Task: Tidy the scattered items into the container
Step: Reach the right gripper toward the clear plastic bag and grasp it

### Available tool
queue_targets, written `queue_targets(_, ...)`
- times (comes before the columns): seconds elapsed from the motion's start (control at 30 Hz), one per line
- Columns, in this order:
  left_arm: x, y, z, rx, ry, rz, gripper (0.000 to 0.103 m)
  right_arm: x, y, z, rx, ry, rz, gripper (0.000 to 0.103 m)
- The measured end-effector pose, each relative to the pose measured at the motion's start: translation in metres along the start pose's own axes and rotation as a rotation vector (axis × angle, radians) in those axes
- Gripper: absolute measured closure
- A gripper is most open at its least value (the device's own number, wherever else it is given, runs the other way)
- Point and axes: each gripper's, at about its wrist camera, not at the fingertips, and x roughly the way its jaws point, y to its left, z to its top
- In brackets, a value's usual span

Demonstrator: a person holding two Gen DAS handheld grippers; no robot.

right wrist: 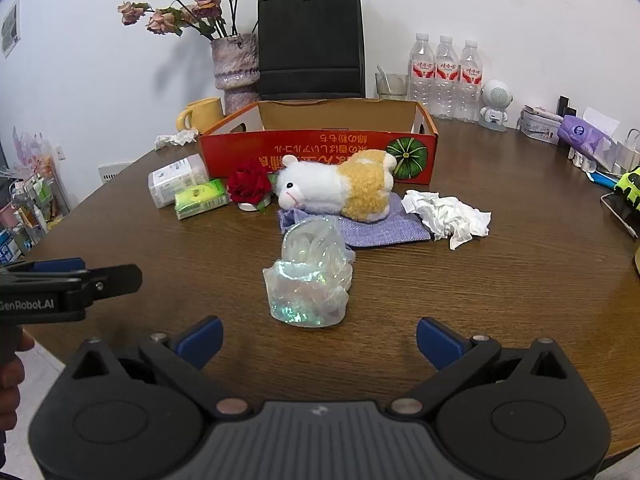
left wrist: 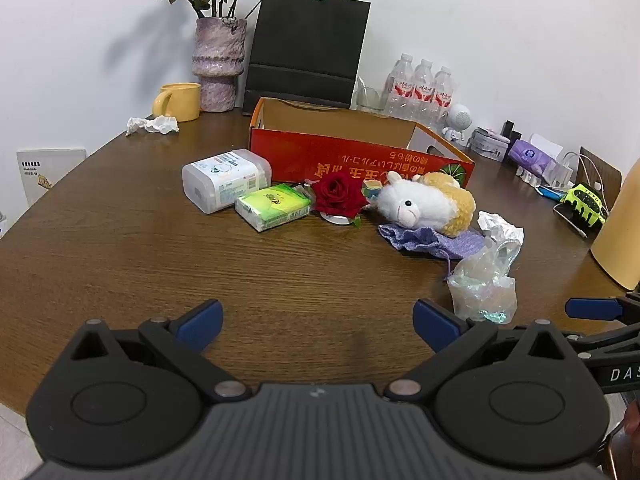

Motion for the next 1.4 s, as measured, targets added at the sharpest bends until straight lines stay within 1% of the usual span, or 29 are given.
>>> queue_targets(0.57,0.003,0.001,0.001,-0.007,0.021,0.005,0.0,0.001,0.001,-0.001,-0.002,0.005,0.0,0.0)
queue_targets(0.77,0.003,-0.001,0.004,0.007,0.025,0.007,0.0,0.002,0.003,0.002,-0.018,0.013,-0.003,0.0)
queue_targets(1.17,0.015,0.002,0.006,0.009,0.053,0.008,0.0,0.014,0.002,0.01,-0.022,0.05,-0.006,0.0)
queue_targets(1.23,0.018,0.003,0.006,0.007,0.06,0.007,0.0,0.018,0.003,0.011,-0.024,0.055,-0.003,0.002)
queue_targets(1.3,0.023,0.005,0.007,0.004,0.069,0.011,0.0,0.023,0.004,0.011,-0.027,0.06,0.004,0.007)
queue_targets(1.4,0.031,0.009,0.01,0.0,0.08,0.019,0.0,0.031,0.004,0.013,-0.035,0.063,0.015,0.012)
